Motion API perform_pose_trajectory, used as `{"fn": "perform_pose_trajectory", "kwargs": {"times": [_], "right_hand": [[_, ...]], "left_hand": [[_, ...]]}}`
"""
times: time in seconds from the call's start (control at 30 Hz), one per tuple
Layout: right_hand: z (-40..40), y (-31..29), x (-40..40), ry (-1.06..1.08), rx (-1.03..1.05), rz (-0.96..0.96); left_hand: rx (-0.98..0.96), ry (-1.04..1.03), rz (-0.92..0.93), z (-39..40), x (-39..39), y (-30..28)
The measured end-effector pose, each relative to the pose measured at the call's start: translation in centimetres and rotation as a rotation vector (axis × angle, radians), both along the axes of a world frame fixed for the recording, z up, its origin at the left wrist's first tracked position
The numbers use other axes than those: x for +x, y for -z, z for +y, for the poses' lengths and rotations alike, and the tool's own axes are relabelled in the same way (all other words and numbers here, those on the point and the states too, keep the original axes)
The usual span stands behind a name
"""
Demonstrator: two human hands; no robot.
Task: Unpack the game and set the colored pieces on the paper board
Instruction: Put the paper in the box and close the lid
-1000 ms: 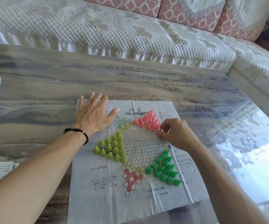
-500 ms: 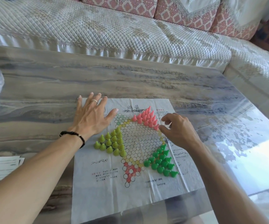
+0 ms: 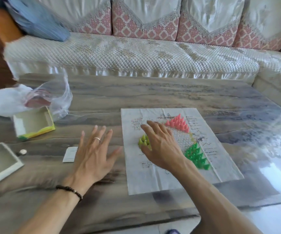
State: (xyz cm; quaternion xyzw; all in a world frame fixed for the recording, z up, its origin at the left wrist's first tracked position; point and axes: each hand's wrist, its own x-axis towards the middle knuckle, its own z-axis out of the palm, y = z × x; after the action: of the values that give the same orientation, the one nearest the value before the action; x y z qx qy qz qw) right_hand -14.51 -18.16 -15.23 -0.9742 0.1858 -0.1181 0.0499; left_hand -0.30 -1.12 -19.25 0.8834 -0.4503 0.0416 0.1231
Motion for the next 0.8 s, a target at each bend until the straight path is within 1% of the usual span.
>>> {"fn": "perform_pose_trajectory", "kwargs": {"times": [0.13,0.23,0.4,0.5,0.57,0.63,0.7,0.77,0.8], "right_hand": [[4.7,0.7,2.8,-0.103,0.036,0.027],[6.8,1.4,5.2,-0.151,0.097,0.067],[8.7,2.5,8.5,-0.109,0.293,0.139],[10.1,3.0,9.6,-0.1,0.359,0.111],[10.9,3.3,10.3,-0.107,0.376,0.095],[11.3,3.4,11.2,-0.117,0.359,0.118],[11.7,3.5,12.3,-0.128,0.32,0.16],[12.1,3.5,13.4,-0.121,0.331,0.198],[12.2,3.5,13.9,-0.114,0.353,0.212]], "left_hand": [[0.015,-0.064,-0.018,6.0,0.4,0.6],[0.04,-0.121,-0.018,8.9,1.3,0.9],[0.065,-0.118,0.122,9.2,3.1,0.6],[0.091,-0.08,0.218,8.6,3.9,0.6],[0.095,-0.054,0.232,8.7,4.3,1.1],[0.059,-0.067,0.163,9.7,4.9,1.5],[0.013,-0.109,0.001,11.1,5.8,1.7],[0.014,-0.189,-0.117,12.3,7.2,1.7],[0.053,-0.242,-0.149,12.7,7.9,1.5]]}}
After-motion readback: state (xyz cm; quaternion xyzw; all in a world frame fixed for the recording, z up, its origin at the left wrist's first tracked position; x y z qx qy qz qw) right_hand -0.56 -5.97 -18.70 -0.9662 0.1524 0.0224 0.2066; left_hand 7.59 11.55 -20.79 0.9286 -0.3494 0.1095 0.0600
